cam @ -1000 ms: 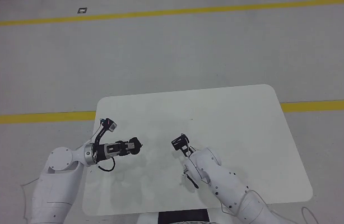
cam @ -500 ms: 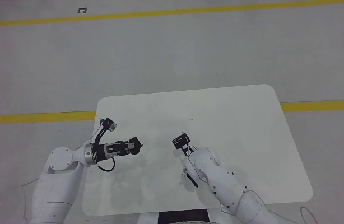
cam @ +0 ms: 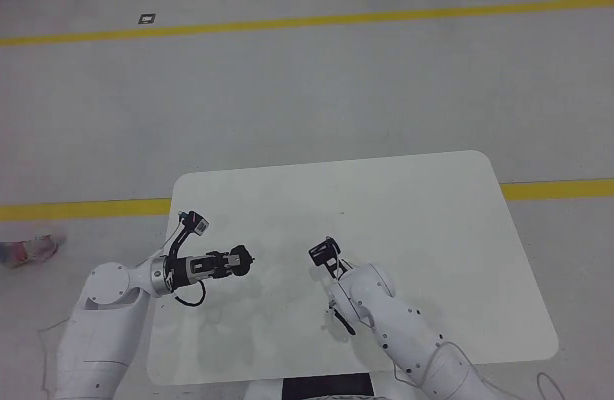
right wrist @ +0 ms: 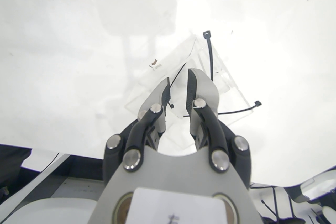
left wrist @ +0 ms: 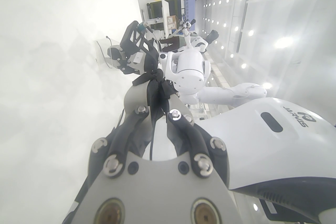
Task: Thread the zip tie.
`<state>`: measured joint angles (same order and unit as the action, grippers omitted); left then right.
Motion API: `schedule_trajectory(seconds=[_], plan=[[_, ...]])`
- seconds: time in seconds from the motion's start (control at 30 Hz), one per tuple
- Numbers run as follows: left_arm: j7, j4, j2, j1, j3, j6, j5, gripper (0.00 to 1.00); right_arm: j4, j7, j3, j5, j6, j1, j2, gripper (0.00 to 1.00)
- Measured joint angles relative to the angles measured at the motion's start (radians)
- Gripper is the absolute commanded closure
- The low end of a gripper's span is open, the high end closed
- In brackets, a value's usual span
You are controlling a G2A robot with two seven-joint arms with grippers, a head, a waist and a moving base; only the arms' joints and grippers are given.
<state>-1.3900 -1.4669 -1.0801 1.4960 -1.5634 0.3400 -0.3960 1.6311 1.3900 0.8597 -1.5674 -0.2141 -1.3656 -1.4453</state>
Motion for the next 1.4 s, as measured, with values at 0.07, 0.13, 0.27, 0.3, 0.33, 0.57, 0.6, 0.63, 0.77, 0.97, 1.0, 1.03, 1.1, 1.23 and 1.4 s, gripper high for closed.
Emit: schedule_trajectory(seconds=[0.07, 0.13, 0.27, 0.3, 0.33, 0.57, 0.6, 0.63, 0.77, 0.97, 1.0, 1.03, 1.1, 1.23, 1.4], plan=[[0.000, 0.000, 0.000, 0.000, 0.000, 0.000, 0.000, 1.00, -0.004, 0.000, 0.000, 0.000, 0.001, 0.001, -0.002, 0.84], [0.000, 0.000, 0.000, 0.000, 0.000, 0.000, 0.000, 1.00, -0.007, 0.000, -0.001, 0.000, 0.002, 0.002, -0.004, 0.85], [0.000, 0.000, 0.000, 0.000, 0.000, 0.000, 0.000, 1.00, -0.013, 0.000, -0.001, 0.001, 0.005, 0.003, -0.008, 0.85], [0.000, 0.000, 0.000, 0.000, 0.000, 0.000, 0.000, 1.00, -0.014, 0.000, -0.001, 0.001, 0.006, 0.003, -0.008, 0.85], [0.000, 0.000, 0.000, 0.000, 0.000, 0.000, 0.000, 1.00, -0.014, 0.000, 0.000, 0.003, 0.006, 0.004, -0.009, 0.85], [0.000, 0.000, 0.000, 0.000, 0.000, 0.000, 0.000, 1.00, -0.006, 0.000, 0.008, 0.000, 0.017, -0.002, -0.012, 0.85], [0.000, 0.000, 0.000, 0.000, 0.000, 0.000, 0.000, 1.00, -0.009, 0.000, 0.007, -0.001, 0.018, -0.002, -0.013, 0.85], [0.000, 0.000, 0.000, 0.000, 0.000, 0.000, 0.000, 1.00, -0.014, 0.000, 0.006, -0.003, 0.017, 0.000, -0.014, 0.85], [0.000, 0.000, 0.000, 0.000, 0.000, 0.000, 0.000, 1.00, -0.027, 0.000, 0.003, -0.002, 0.015, 0.005, -0.018, 0.84], [0.000, 0.000, 0.000, 0.000, 0.000, 0.000, 0.000, 1.00, -0.039, -0.001, 0.000, -0.002, 0.016, 0.010, -0.024, 0.85], [0.000, 0.000, 0.000, 0.000, 0.000, 0.000, 0.000, 1.00, -0.040, 0.000, 0.000, -0.002, 0.017, 0.011, -0.025, 0.86], [0.000, 0.000, 0.000, 0.000, 0.000, 0.000, 0.000, 1.00, -0.042, 0.000, 0.000, -0.003, 0.017, 0.012, -0.025, 0.87], [0.000, 0.000, 0.000, 0.000, 0.000, 0.000, 0.000, 1.00, -0.046, 0.000, 0.000, -0.003, 0.016, 0.014, -0.027, 0.88], [0.000, 0.000, 0.000, 0.000, 0.000, 0.000, 0.000, 1.00, -0.052, 0.000, 0.001, -0.003, 0.013, 0.015, -0.029, 1.00], [0.000, 0.000, 0.000, 0.000, 0.000, 0.000, 0.000, 1.00, -0.052, 0.000, 0.009, 0.003, 0.012, 0.013, -0.032, 1.00]])
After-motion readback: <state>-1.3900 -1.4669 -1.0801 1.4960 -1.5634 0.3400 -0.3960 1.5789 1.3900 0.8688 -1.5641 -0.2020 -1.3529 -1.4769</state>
